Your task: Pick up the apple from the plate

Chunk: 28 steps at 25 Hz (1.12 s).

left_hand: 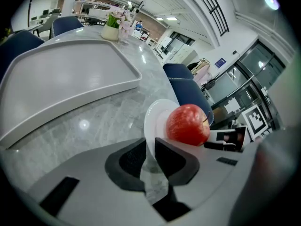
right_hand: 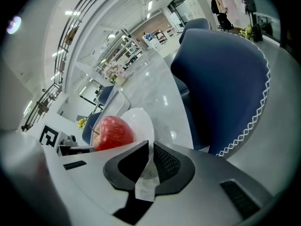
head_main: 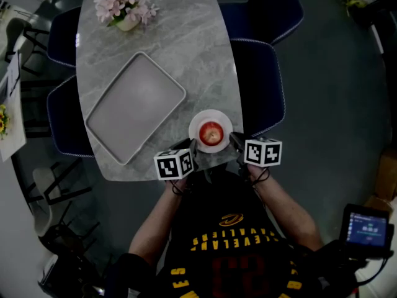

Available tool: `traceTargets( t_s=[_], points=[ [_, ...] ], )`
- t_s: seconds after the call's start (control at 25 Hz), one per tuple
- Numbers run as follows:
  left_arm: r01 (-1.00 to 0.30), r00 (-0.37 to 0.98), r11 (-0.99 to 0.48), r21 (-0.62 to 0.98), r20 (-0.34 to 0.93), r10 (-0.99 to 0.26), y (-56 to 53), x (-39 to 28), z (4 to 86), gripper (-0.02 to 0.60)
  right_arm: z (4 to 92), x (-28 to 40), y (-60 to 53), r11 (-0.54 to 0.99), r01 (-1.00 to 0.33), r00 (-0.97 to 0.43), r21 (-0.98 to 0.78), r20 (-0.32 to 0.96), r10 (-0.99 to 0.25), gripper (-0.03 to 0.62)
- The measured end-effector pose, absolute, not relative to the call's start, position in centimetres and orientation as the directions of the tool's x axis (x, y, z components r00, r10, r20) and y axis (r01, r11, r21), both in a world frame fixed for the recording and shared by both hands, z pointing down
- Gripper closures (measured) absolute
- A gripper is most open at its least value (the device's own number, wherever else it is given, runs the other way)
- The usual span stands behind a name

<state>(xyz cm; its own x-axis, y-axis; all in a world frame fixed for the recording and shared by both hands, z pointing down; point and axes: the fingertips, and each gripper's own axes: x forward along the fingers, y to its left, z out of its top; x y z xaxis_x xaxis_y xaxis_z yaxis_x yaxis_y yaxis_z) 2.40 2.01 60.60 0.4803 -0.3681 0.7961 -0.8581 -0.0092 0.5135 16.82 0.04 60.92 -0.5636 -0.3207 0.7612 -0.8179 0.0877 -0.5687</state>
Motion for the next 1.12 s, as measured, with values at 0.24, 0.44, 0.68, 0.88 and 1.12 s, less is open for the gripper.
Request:
traceTargets(
  t_s=[0.24,0.44,0.68,0.88,1.12],
  points=[
    [-0.862,0.479,-0.016,0.507,0.803,-0.354,2.0,2.5,61.7,0.52,62.0,16.9,0.0,0.078,-0.824,-0.554,-0.561,0.77,-0.316,0.553],
    [-0.865,0.478,-0.019,0.502,0.811,-0.338,2.1,2.5,61.9,0.518,62.3,16.9,0.4,0.068,-0.827,-0.549,-0.558,0.777,-0.307,0.553],
    [-0.864,0.481,-0.018,0.503,0.815,-0.324,2.3,2.4,62.3,0.518,62.5,16.8,0.5,0.067,-0.83,-0.546,-0.554,0.782,-0.3,0.553],
    [-0.863,0.482,-0.013,0.504,0.816,-0.319,2.5,2.4,62.4,0.52,62.6,16.8,0.7,0.064,-0.831,-0.544,-0.552,0.786,-0.293,0.553],
    [-0.864,0.482,-0.015,0.504,0.817,-0.317,2.7,2.3,62.4,0.52,62.8,16.7,0.8,0.066,-0.833,-0.544,-0.55,0.789,-0.287,0.553]
  ],
)
